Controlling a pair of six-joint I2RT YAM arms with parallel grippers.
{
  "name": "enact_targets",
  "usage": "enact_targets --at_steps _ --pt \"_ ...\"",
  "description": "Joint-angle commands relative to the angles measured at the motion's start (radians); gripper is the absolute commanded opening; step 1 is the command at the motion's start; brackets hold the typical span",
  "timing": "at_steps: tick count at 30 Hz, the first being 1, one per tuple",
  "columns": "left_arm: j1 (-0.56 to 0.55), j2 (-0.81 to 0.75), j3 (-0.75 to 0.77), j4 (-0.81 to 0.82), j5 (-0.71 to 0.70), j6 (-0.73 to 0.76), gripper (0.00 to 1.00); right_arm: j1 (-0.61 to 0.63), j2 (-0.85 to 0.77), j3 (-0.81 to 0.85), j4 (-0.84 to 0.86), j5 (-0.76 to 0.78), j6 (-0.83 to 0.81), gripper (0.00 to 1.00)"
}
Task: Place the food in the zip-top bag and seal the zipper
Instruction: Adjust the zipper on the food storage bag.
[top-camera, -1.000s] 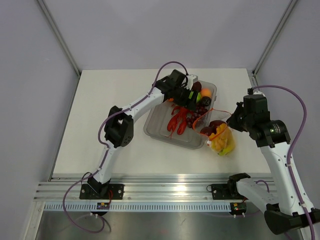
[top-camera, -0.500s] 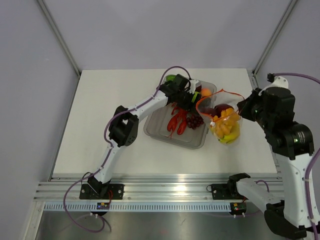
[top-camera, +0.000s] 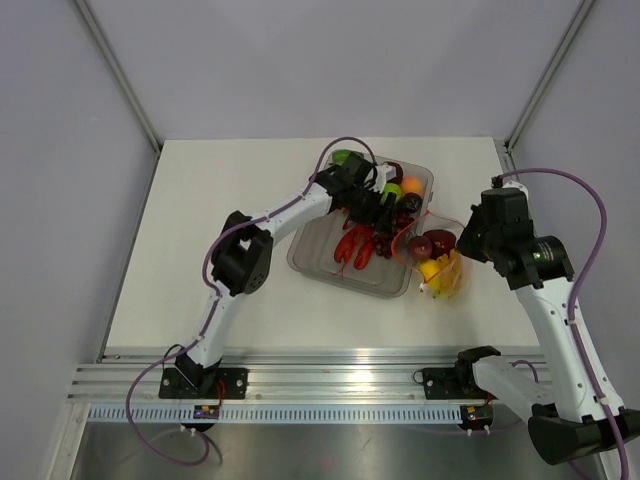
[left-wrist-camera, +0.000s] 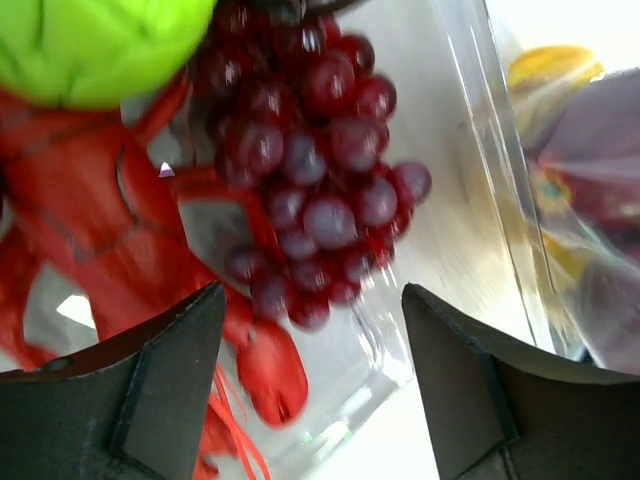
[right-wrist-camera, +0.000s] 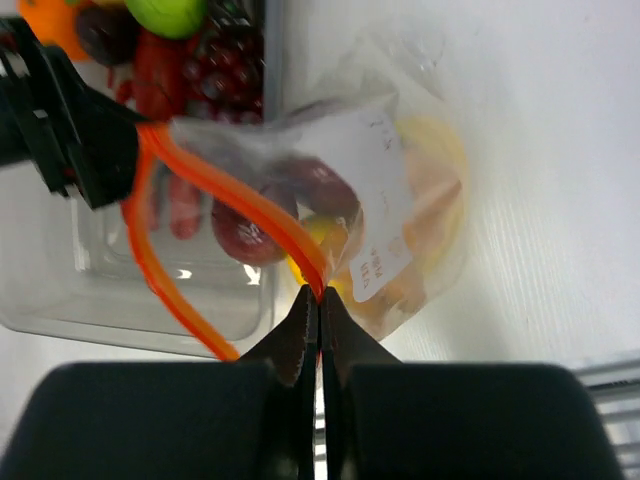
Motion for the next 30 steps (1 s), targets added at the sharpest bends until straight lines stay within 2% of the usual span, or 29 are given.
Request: enact_targets --at_steps 1,7,10,12,17,19,21,27,29,30 --pt "0.005 -0.223 -0.065 0.017 -0.022 -0.029 0.73 0.005 -0.026 0.089 0.048 0.012 -0.006 0.0" --pt "0.016 -0.479 -0.269 0.015 -0.127 -0.184 0.72 0.005 -0.039 0.048 0.063 -0.003 0.012 0.0" --pt "0.011 -0.576 -0.401 0.11 -0.065 -0.306 0.77 0.005 -0.043 0.042 0.065 -0.005 0.019 0.0" --pt "-0.015 -0.594 -0.443 0.184 -0.031 -0.383 0.79 0.007 -0.043 0.042 0.066 -0.003 0.019 0.0" --pt "-0.105 -0.549 -0.443 0.197 -0.045 -0.469 0.79 0.005 -0.044 0.043 0.073 -0.006 0.019 0.0" --pt "-0.119 -0.504 -0.435 0.207 -0.042 -0.489 0.77 0.007 -0.044 0.045 0.073 -0.011 0.022 0.0" --pt "-0.126 -0.463 -0.422 0.213 -0.054 -0.506 0.7 0.007 -0.05 0.045 0.068 -0.015 0.022 0.0" --pt "-0.132 -0.424 -0.394 0.188 -0.104 -0.494 0.54 0.005 -0.072 0.036 0.056 -0.008 0.022 0.0" --pt "-0.136 -0.412 -0.389 0.191 -0.106 -0.495 0.52 0.004 -0.075 0.031 0.057 -0.009 0.026 0.0" --pt "-0.138 -0.406 -0.38 0.195 -0.101 -0.494 0.44 0.005 -0.075 0.028 0.057 -0.009 0.026 0.0"
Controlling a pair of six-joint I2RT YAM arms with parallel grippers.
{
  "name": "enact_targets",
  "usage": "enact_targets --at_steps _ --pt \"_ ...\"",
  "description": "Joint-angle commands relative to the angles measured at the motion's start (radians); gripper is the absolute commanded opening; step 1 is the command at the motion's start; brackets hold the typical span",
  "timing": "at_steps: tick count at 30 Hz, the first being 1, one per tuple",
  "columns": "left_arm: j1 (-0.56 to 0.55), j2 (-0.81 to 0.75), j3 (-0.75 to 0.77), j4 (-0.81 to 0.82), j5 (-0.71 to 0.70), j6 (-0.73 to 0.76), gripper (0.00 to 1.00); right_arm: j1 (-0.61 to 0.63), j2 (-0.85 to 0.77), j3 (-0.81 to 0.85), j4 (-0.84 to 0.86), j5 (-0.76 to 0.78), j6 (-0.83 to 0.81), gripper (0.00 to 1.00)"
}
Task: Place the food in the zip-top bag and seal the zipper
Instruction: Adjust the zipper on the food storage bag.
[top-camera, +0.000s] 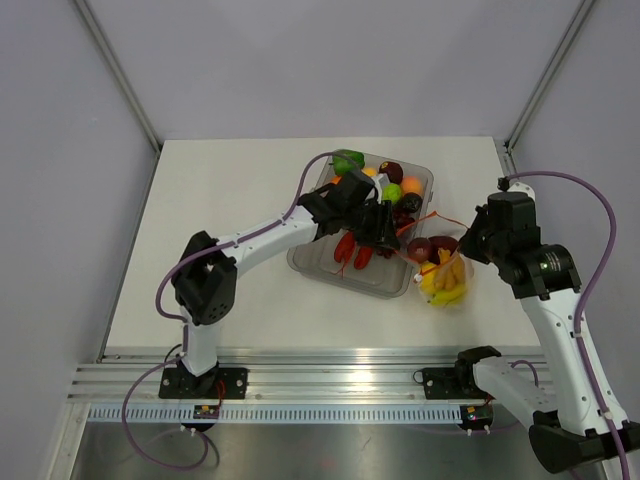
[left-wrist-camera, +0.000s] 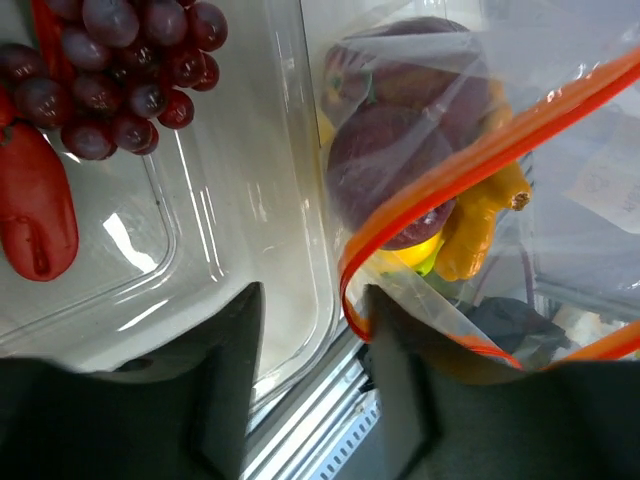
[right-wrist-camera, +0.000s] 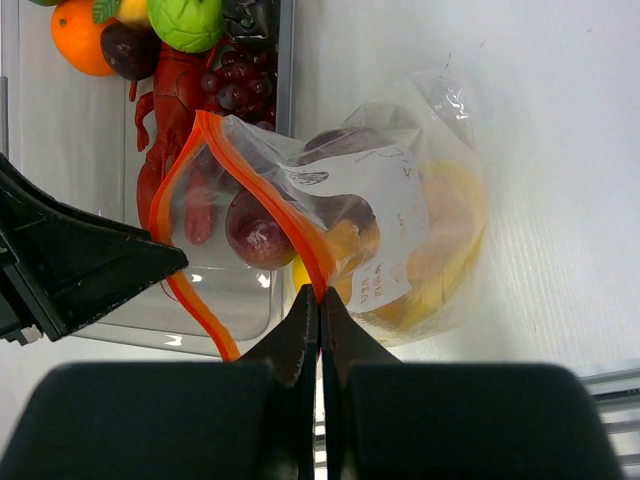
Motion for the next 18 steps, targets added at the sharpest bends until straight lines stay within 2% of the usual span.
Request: enact_targets --at_steps 1,2,3,4,7,11,14,18 --pt "-0.005 0.004 0.051 0.042 -0.013 -0.007 0.4 0.004 -0.018 0.001 0.04 -0.008 0.018 0.0" --pt "-0.009 0.007 0.061 0.045 -0.002 -0.006 0.3 0.004 -0.018 -0.001 0.04 -0.006 0.018 0.0" --pt "-0.012 0.012 0.089 0.045 0.009 -0.001 0.07 0.005 -0.018 0.002 0.04 -0.003 0.017 0.0" --pt "-0.015 0.015 0.109 0.039 0.019 0.005 0.0 0.005 -0.018 0.004 0.037 0.003 0.017 0.0" --pt "-0.04 0.015 0.195 0.05 0.087 0.052 0.0 0.005 -0.012 0.019 0.013 0.055 0.0 0.0" --pt "-0.077 0.022 0.317 0.073 0.258 0.068 0.0 0.007 -0.009 0.07 -0.036 0.163 -0.02 0.0" --pt "-0.11 0.025 0.386 0.06 0.306 0.075 0.0 0.005 -0.024 0.105 -0.074 0.21 -0.02 0.0" --pt "-0.121 0.042 0.372 0.096 0.297 0.065 0.0 0.005 -0.05 0.078 -0.095 0.227 -0.002 0.0"
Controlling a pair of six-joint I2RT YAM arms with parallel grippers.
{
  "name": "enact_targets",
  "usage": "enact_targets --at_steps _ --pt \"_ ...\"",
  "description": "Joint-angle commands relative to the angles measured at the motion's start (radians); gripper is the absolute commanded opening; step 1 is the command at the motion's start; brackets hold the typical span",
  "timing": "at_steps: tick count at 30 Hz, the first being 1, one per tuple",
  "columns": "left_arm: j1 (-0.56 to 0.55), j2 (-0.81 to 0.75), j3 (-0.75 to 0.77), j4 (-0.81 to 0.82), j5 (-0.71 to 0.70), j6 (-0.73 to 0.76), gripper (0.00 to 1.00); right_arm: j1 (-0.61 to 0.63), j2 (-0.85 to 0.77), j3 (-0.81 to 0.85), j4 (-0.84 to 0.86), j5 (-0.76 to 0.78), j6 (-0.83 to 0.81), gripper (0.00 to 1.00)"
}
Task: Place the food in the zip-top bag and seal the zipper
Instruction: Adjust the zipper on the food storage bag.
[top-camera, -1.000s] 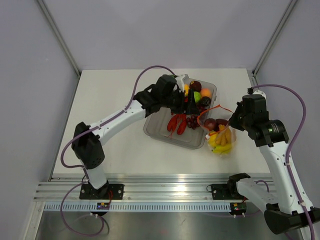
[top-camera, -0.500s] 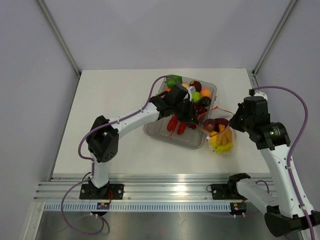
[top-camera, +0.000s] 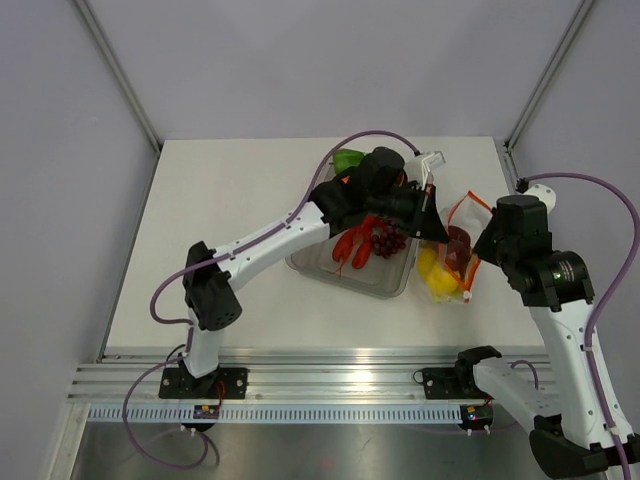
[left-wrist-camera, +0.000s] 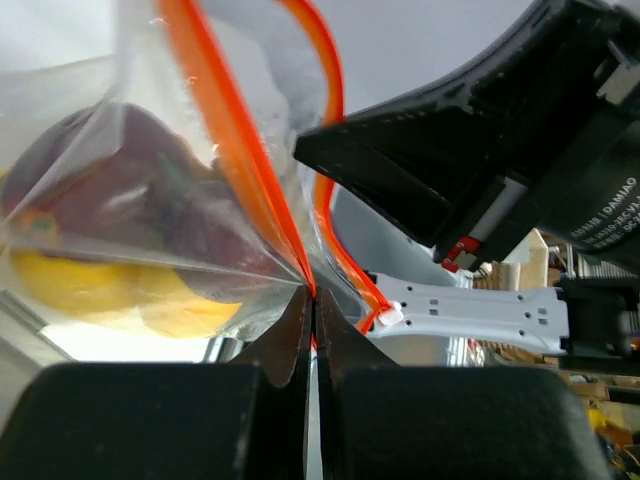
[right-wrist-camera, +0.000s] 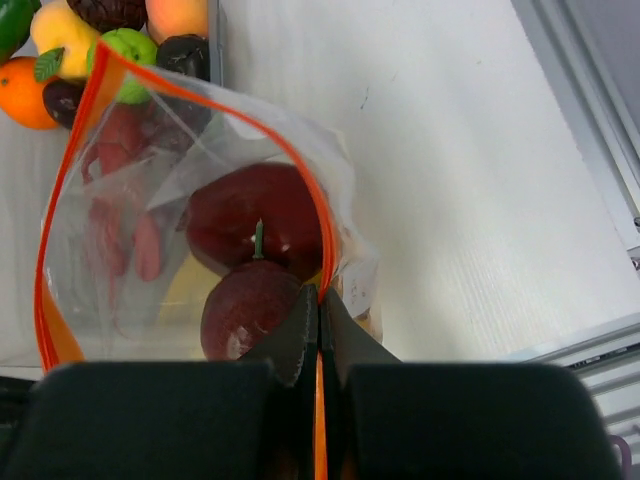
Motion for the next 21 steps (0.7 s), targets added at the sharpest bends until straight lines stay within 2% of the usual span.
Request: enact_targets --at_steps 1,5,9,15,18,21 --pt "-0.006 0.02 0.017 0.065 0.079 -0.002 0.0 0.007 -0.028 -0.021 -0.022 0.065 0.019 0.0" --pt "-0.006 0.12 0.0 0.068 0.097 -0.022 0.0 0.005 -0.014 -0.124 -0.013 0.032 0.075 0.0" --pt "-0.001 0.2 0.087 -0.017 0.125 -0.012 0.0 0.007 -0.008 -0.094 -0.024 0.028 0.079 0.0" --pt "0.014 0.084 0.14 -0.024 0.077 0.016 0.0 0.004 -0.031 0.089 -0.065 0.072 0.051 0.0" --pt "0.028 0.054 0.123 -0.009 0.065 0.017 0.0 0.005 -0.038 0.097 -0.067 0.077 0.049 0.0" --pt "0.04 0.097 0.097 0.002 0.077 0.004 0.0 0.007 -0.035 0.037 -0.061 0.075 0.058 0.0"
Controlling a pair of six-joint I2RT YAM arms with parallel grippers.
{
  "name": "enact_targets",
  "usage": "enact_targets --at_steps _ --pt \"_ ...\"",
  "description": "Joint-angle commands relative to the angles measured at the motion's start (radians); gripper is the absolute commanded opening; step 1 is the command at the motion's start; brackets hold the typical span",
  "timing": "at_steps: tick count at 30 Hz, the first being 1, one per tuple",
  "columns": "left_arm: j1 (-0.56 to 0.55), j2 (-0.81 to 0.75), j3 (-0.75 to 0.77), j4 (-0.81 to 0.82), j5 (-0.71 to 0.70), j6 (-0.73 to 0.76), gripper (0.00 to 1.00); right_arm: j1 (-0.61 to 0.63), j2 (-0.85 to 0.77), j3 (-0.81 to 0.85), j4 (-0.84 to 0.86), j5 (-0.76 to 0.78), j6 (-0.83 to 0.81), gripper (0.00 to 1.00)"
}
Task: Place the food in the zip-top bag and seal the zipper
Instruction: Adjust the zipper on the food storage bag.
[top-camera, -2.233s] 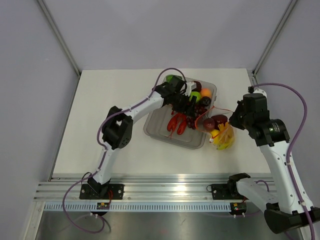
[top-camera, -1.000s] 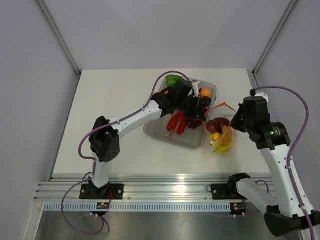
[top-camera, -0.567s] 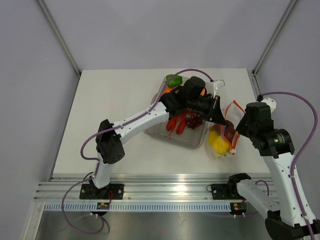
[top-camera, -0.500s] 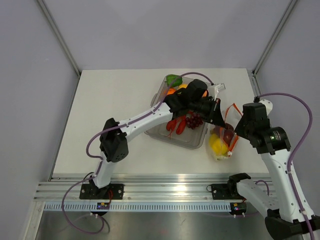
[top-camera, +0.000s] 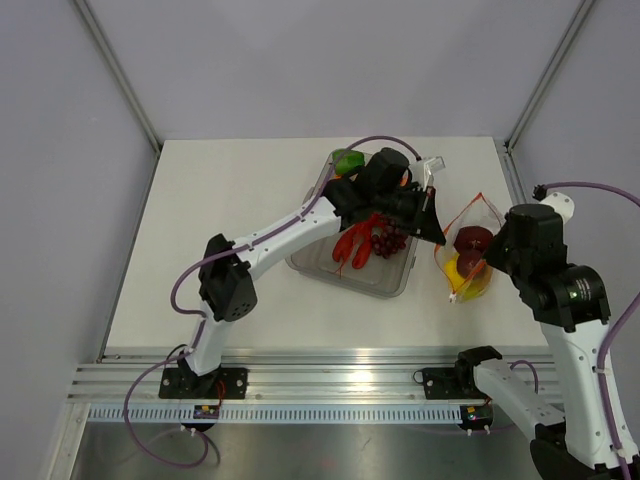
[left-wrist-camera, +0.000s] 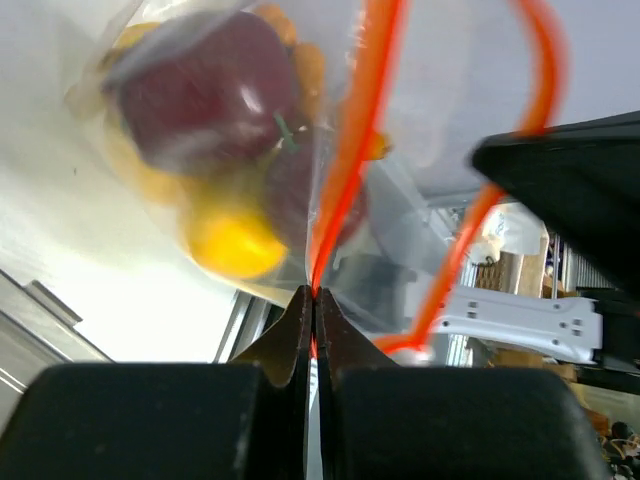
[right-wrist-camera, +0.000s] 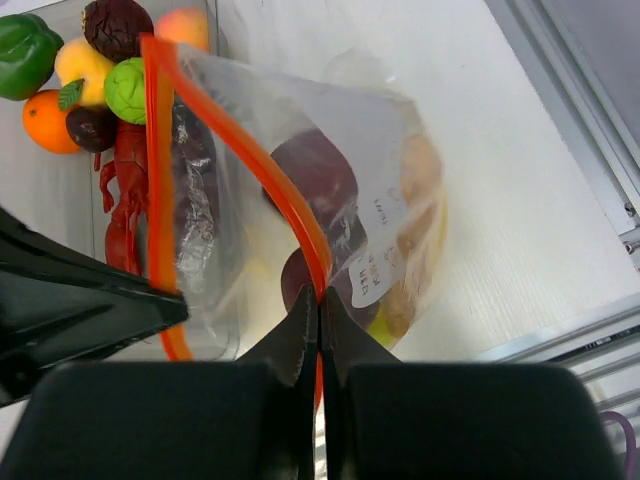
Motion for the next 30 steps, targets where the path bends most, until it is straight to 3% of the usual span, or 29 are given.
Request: enact_targets --at_steps 1,4,8,14,20,30 --pt "0.019 -0.023 0.016 0.065 0.025 -0.001 0.0 0.007 0.01 -0.062 0.014 0.022 0.01 0.0" --pt "0.017 0.05 -0.007 0.077 0.01 0.014 0.0 0.005 0.019 -0.148 0.029 -0.015 0.037 0.0" --pt "0.021 0.139 0.088 0.014 0.069 0.02 0.0 0.004 0.046 -0.176 0.026 -0.024 0.05 0.0" --pt "0.019 0.054 0.145 -0.013 0.057 0.057 0.0 0.005 0.039 -0.055 0.017 0.035 0.027 0.0" --pt "0.024 -0.008 0.085 0.014 0.057 0.063 0.0 0.005 0.017 0.03 0.002 0.108 0.008 0.0" --pt "0.022 0.121 0.042 0.014 0.097 0.048 0.0 0.007 0.063 -0.163 0.037 0.023 0.04 0.01"
